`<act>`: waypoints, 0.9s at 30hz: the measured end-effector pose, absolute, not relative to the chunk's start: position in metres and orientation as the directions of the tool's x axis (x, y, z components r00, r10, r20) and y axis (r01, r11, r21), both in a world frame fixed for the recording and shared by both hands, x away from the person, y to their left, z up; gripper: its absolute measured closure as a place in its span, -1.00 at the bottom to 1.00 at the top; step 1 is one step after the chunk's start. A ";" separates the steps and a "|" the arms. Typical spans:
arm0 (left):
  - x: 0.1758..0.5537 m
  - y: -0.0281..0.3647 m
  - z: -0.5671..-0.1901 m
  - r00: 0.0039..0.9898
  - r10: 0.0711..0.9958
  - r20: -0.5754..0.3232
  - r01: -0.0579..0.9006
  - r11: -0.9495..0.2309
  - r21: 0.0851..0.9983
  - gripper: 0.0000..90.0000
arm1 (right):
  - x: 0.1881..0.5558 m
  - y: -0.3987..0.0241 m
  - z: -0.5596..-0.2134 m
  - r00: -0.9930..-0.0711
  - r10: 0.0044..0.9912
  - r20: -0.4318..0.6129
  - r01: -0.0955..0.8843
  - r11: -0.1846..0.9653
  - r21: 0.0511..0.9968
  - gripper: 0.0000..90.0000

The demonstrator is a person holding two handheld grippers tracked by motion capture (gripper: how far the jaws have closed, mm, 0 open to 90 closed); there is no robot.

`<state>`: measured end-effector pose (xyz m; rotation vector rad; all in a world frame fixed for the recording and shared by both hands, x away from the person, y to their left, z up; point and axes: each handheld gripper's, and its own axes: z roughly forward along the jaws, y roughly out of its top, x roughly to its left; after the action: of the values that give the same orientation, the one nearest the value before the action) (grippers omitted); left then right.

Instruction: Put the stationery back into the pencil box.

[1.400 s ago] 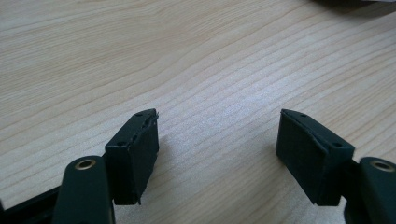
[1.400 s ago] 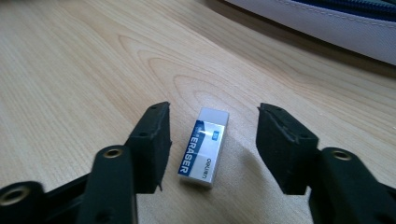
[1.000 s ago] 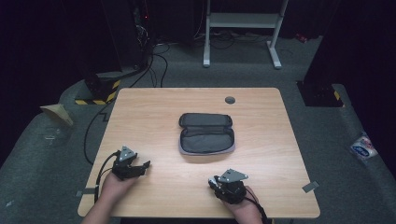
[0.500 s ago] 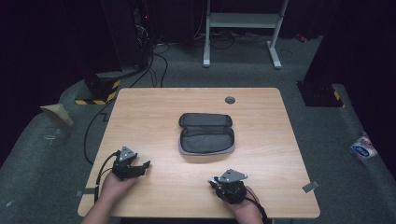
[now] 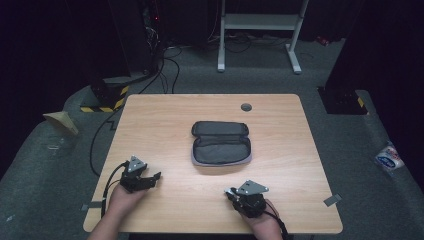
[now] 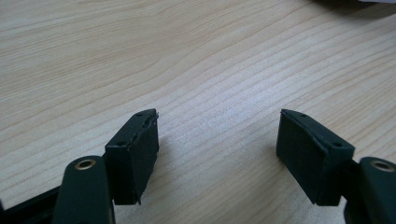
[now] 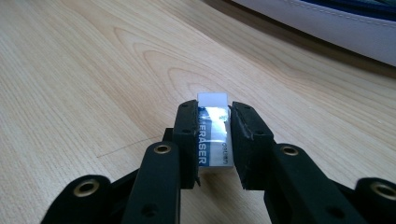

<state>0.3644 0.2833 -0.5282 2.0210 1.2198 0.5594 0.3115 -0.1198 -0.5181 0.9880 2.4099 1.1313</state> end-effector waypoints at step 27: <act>0.361 0.284 -0.528 0.481 0.877 0.010 0.576 -0.324 0.751 -0.33 | 0.324 -0.117 -0.494 -0.690 0.724 -0.010 0.406 0.398 0.823 0.61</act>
<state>0.3612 0.2837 -0.5282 2.0316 1.1970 0.5537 0.3242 -0.1167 -0.4940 0.9756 2.2937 1.1965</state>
